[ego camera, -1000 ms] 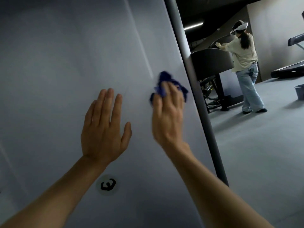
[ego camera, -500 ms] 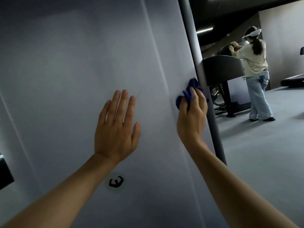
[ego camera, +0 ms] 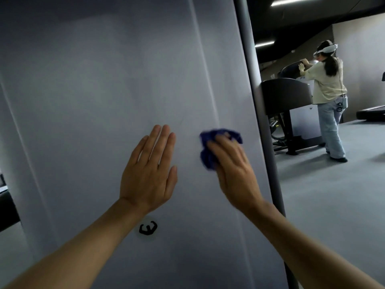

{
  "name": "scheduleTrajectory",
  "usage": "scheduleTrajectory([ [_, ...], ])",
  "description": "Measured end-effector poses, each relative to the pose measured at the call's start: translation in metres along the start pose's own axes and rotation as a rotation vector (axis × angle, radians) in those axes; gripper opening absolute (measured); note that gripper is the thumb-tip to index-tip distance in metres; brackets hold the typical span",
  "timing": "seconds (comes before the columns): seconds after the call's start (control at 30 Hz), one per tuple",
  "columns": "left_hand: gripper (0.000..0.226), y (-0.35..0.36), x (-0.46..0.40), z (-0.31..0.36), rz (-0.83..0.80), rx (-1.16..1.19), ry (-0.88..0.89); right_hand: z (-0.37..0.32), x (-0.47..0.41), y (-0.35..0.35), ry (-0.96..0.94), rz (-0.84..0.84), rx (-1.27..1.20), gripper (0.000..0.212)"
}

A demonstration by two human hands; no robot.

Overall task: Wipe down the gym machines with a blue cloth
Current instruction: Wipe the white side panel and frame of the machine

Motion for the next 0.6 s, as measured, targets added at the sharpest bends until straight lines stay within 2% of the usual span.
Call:
scheduleTrajectory([
  [0.1, 0.066, 0.000, -0.001, 0.000, -0.013, -0.011, -0.005, -0.005, -0.065, 0.001, 0.341, 0.211, -0.147, 0.044],
  [0.17, 0.068, 0.001, 0.000, -0.002, -0.039, -0.015, 0.000, -0.020, -0.091, 0.011, 0.417, 0.280, -0.140, 0.044],
  [0.23, 0.069, 0.000, 0.003, -0.006, -0.066, -0.024, 0.029, -0.031, -0.095, 0.020, 0.413, 0.296, -0.082, 0.044],
  [0.3, 0.068, -0.002, 0.010, -0.012, -0.084, -0.032, 0.070, -0.035, -0.084, 0.021, 0.331, 0.259, 0.005, 0.047],
  [0.4, 0.067, -0.008, 0.031, -0.020, -0.127, -0.044, 0.096, -0.047, -0.053, 0.028, 0.138, 0.103, 0.138, 0.061],
  [0.53, 0.064, -0.020, 0.059, -0.019, -0.193, -0.013, 0.062, -0.086, 0.014, 0.047, -0.147, -0.167, 0.091, 0.063],
  [0.6, 0.063, -0.030, 0.076, -0.018, -0.259, 0.009, 0.026, -0.095, 0.038, 0.049, -0.213, -0.259, 0.052, 0.061],
])
Point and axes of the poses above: each hand's wrist, its own x-axis away from the middle knuckle, its own y-axis out of the palm, z = x × y, the point moved 4 cm from there along -x, towards the middle knuckle, and after that the axes turned 2 degrees about y, right-handed, at the moved point
